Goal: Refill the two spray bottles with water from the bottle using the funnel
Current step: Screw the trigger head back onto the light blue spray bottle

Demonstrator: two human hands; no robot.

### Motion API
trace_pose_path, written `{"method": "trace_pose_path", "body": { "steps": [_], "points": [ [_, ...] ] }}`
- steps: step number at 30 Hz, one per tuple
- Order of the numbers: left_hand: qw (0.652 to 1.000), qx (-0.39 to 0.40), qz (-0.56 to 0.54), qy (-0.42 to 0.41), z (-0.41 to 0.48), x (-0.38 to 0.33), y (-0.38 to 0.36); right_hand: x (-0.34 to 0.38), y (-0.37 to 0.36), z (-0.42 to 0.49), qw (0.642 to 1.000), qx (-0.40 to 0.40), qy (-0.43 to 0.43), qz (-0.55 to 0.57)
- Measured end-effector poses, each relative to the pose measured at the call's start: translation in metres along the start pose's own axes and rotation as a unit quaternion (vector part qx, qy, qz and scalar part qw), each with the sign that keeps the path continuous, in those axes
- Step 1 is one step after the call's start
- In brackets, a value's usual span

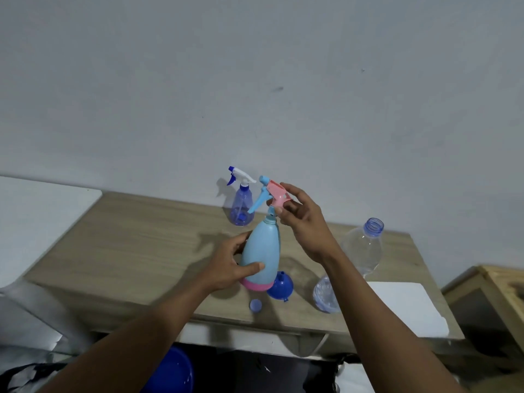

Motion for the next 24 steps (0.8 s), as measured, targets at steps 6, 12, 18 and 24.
{"method": "trace_pose_path", "body": {
  "steps": [6, 12, 18, 24],
  "points": [
    [0.996, 0.044, -0.072, 0.020, 0.000, -0.016, 0.001, 0.009, -0.002, -0.011, 1.000, -0.009, -0.010, 0.028],
    [0.989, 0.088, -0.112, 0.033, -0.001, -0.027, 0.001, 0.017, -0.002, -0.019, 1.000, -0.004, 0.010, 0.011],
    [0.985, 0.112, -0.126, 0.046, -0.005, -0.036, 0.003, 0.027, -0.002, -0.023, 0.999, 0.002, 0.033, -0.006],
    [0.979, 0.129, -0.145, 0.057, -0.004, -0.048, 0.007, 0.032, -0.003, -0.024, 0.998, 0.005, 0.053, -0.045]
  ]
}}
Point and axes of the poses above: each hand's wrist, its own z-axis towards the middle knuckle, its own y-axis out of the back of the hand, x = y × z, the point moved 3 cm from there along z, towards the middle knuckle, and after that the axes turned 13 degrees about z, right-handed, at the moved point
